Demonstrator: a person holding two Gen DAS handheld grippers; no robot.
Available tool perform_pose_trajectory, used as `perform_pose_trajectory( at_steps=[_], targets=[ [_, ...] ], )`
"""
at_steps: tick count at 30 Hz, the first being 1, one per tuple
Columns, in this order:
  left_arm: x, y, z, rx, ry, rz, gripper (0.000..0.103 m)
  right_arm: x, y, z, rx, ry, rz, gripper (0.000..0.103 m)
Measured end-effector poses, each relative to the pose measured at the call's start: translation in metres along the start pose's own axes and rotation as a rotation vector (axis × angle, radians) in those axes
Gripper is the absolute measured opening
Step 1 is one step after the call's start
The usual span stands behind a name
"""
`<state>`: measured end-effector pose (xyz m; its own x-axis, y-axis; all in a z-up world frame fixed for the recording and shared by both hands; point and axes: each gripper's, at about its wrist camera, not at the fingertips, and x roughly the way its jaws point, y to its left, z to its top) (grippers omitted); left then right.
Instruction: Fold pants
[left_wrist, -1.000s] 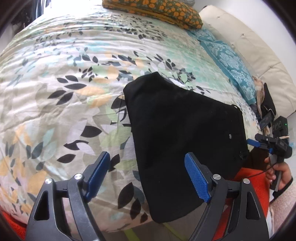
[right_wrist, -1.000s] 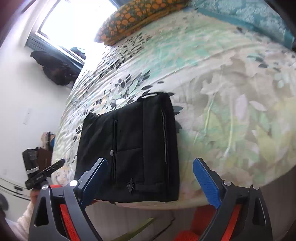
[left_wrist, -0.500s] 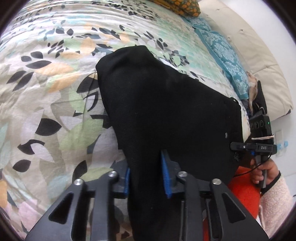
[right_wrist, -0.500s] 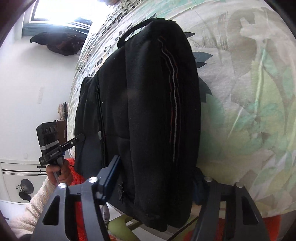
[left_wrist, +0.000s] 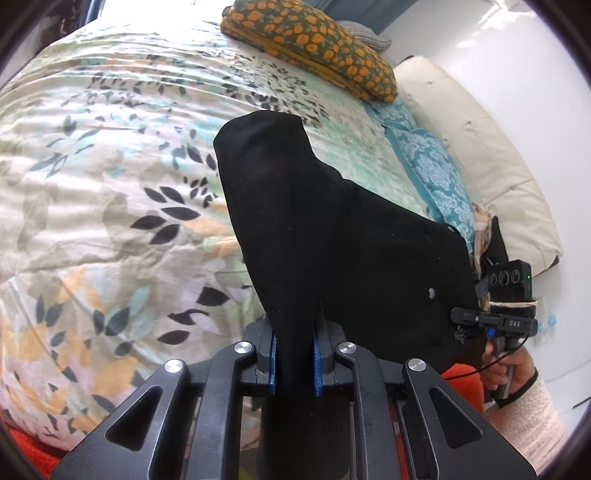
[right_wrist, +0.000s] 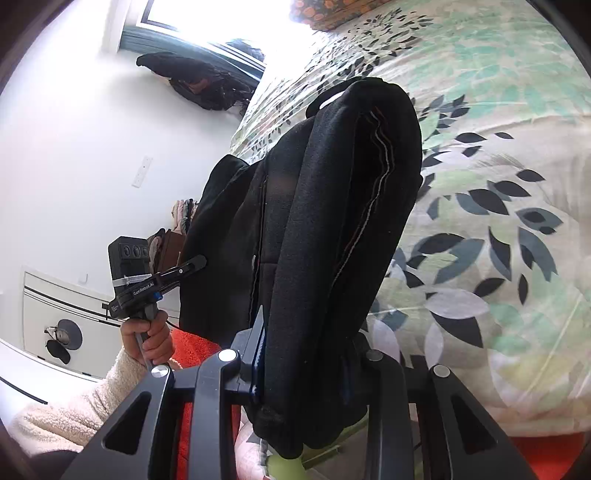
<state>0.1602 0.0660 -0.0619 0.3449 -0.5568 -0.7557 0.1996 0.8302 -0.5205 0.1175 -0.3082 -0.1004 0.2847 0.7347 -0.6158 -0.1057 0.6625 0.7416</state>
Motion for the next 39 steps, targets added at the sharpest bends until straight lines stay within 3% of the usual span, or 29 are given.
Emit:
perform_pose_trajectory(
  at_steps=[3,5,6,7,8,10,14,16,18,22,24,29,31,35,39],
  targets=[
    [0.024,0.022,-0.009,0.034,0.018,0.138,0.018,0.04,-0.004,0.004,0.01,0.025,-0.039,0.031],
    [0.048,0.037,-0.02,0.055,0.043,0.31,0.034,0.07,-0.013,-0.001,0.012,0.051,-0.11,0.037],
    [0.05,0.045,-0.026,0.058,0.034,0.368,0.047,0.081,-0.017,-0.005,0.006,0.048,-0.173,0.044],
    [0.044,0.046,-0.03,0.052,0.0,0.388,0.056,0.088,-0.021,-0.008,0.007,0.036,-0.231,0.056],
    [0.033,0.044,-0.033,0.045,-0.045,0.416,0.057,0.087,-0.024,-0.012,0.021,0.016,-0.248,0.075],
    [0.005,0.033,-0.036,0.082,-0.116,0.478,0.076,0.07,-0.022,-0.018,0.037,-0.035,-0.352,0.102],
    [-0.051,-0.012,-0.043,0.212,-0.246,0.614,0.078,0.007,0.019,-0.029,-0.075,-0.144,-0.545,0.103],
    [-0.075,-0.032,-0.048,0.202,-0.293,0.642,0.088,-0.023,0.049,-0.038,-0.132,-0.206,-0.659,0.103],
    [-0.09,-0.048,-0.056,0.172,-0.291,0.698,0.088,-0.052,0.077,-0.051,-0.184,-0.278,-0.742,0.103],
    [-0.1,-0.08,-0.082,0.199,-0.253,0.728,0.088,-0.074,0.139,-0.086,-0.222,-0.367,-0.851,0.103],
    [-0.102,-0.09,-0.098,0.174,-0.252,0.745,0.088,-0.066,0.163,-0.109,-0.218,-0.365,-0.845,0.103],
    [-0.097,-0.106,-0.123,0.152,-0.13,0.718,0.088,-0.027,0.189,-0.146,-0.206,-0.348,-0.812,0.103],
    [-0.101,-0.113,-0.13,0.146,-0.13,0.694,0.088,-0.02,0.196,-0.151,-0.203,-0.328,-0.773,0.103],
    [-0.109,-0.122,-0.136,0.149,-0.132,0.634,0.088,-0.014,0.214,-0.159,-0.234,-0.29,-0.782,0.103],
    [-0.11,-0.129,-0.137,0.194,-0.152,0.663,0.088,-0.016,0.225,-0.163,-0.255,-0.301,-0.777,0.103]
  ],
)
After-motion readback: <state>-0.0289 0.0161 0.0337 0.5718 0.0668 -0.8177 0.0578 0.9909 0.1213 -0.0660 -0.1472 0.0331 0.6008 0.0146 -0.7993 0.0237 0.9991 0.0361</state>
